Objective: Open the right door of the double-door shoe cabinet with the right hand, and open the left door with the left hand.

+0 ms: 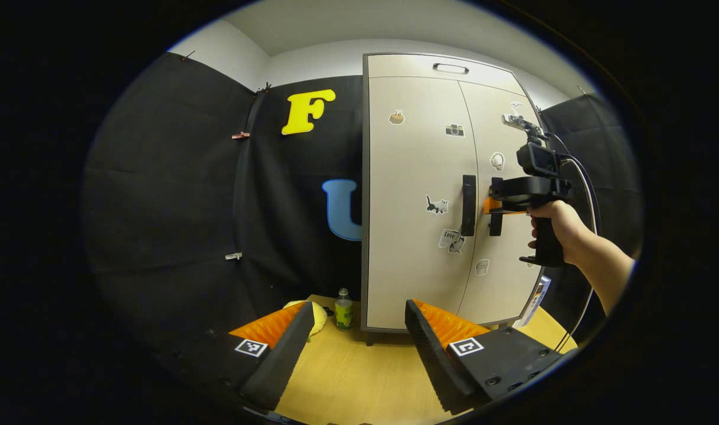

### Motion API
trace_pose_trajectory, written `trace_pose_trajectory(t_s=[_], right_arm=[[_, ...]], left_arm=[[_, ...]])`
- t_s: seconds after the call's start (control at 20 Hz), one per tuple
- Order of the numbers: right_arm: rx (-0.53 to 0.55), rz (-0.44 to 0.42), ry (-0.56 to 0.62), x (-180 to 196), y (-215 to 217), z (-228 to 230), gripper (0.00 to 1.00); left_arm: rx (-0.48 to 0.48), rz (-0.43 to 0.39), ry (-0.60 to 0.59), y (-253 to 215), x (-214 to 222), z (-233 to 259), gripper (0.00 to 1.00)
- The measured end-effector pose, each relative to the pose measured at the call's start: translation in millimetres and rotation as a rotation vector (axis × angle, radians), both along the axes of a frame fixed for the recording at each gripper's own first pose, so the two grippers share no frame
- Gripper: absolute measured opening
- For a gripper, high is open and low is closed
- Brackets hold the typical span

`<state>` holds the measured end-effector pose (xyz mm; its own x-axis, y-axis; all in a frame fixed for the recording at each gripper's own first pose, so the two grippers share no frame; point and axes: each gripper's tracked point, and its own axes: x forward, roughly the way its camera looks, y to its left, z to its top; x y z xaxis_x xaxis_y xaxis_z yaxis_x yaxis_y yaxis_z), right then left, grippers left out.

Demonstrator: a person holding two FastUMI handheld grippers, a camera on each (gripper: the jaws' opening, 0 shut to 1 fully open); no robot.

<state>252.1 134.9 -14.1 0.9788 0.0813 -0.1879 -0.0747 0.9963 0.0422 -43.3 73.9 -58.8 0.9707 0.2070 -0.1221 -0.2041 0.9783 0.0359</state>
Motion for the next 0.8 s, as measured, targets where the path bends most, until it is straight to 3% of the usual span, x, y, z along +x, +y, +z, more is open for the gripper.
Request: trace_pose_trajectory(t_s=[0.2, 0.8], right_arm=[[0.011, -0.002, 0.006, 0.3, 0.7, -2.4, 0.16], [0.016, 0.080, -0.011, -54.5, -20.9, 8.1, 0.16]], left_arm=[[-0.001, -0.016, -0.006, -9.1, -6.1, 7.1, 0.96], [-0.038, -0.135, -0.024, -56.7, -4.9, 24.5, 0.96]])
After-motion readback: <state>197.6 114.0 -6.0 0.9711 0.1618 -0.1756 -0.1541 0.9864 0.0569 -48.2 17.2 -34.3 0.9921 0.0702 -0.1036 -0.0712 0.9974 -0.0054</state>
